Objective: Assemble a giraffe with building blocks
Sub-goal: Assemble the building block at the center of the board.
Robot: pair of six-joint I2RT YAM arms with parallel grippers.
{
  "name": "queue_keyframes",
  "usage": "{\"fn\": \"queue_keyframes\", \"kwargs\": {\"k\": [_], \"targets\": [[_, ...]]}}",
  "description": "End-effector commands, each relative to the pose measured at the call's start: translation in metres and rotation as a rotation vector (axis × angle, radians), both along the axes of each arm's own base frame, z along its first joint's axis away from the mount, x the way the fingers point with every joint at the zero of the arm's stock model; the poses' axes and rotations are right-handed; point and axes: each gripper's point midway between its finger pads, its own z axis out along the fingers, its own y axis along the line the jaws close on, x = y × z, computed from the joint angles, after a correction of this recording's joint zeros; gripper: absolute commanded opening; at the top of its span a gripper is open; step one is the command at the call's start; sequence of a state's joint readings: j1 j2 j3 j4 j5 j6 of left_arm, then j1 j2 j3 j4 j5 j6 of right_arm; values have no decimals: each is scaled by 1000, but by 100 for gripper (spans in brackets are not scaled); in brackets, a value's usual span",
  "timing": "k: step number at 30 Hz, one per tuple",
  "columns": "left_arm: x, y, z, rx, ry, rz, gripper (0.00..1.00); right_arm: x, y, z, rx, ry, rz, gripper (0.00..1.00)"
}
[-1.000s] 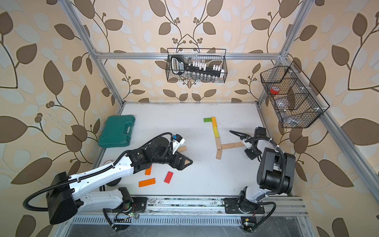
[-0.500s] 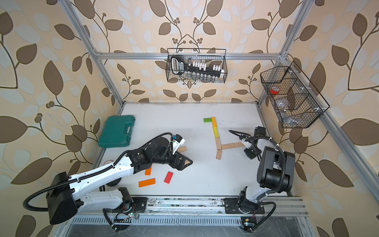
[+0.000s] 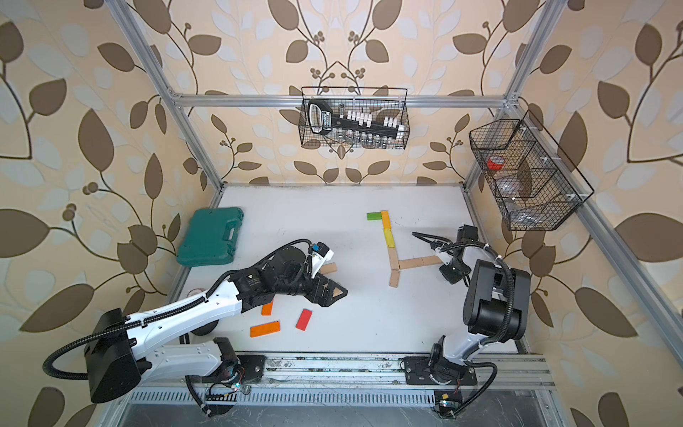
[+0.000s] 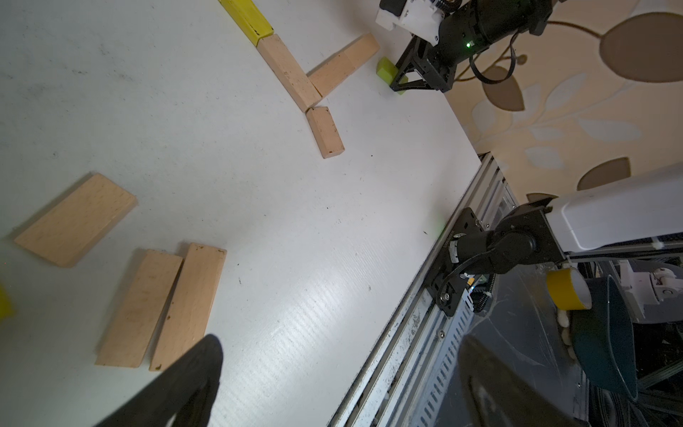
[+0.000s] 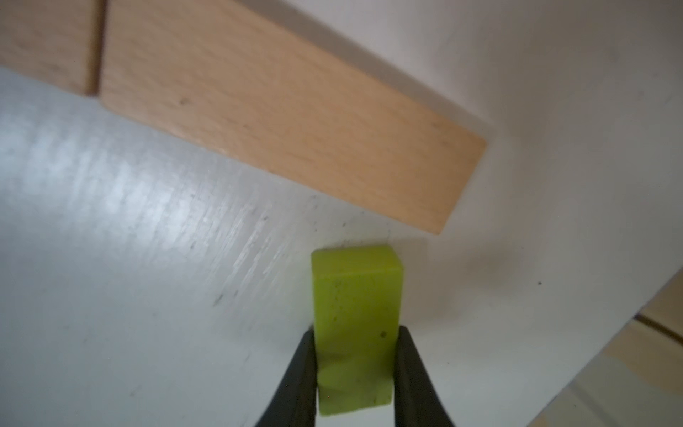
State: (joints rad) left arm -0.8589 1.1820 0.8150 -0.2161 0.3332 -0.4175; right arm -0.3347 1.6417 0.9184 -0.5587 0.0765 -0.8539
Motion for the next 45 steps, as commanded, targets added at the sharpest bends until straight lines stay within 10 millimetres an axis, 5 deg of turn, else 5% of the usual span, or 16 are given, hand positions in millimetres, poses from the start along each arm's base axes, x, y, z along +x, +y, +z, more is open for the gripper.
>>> {"fn": "queue_keyframes", "kwargs": {"k": [1, 32, 45], "targets": [[0, -6, 11, -23, -35, -31, 99, -7, 10, -17, 40, 65, 16, 19], [-1, -5, 13, -30, -41, -30, 99, 6, 9, -12, 31, 36, -9, 31], [-2, -2, 15, -36, -47, -24, 99, 8, 11, -4, 33, 13, -9, 59]]}}
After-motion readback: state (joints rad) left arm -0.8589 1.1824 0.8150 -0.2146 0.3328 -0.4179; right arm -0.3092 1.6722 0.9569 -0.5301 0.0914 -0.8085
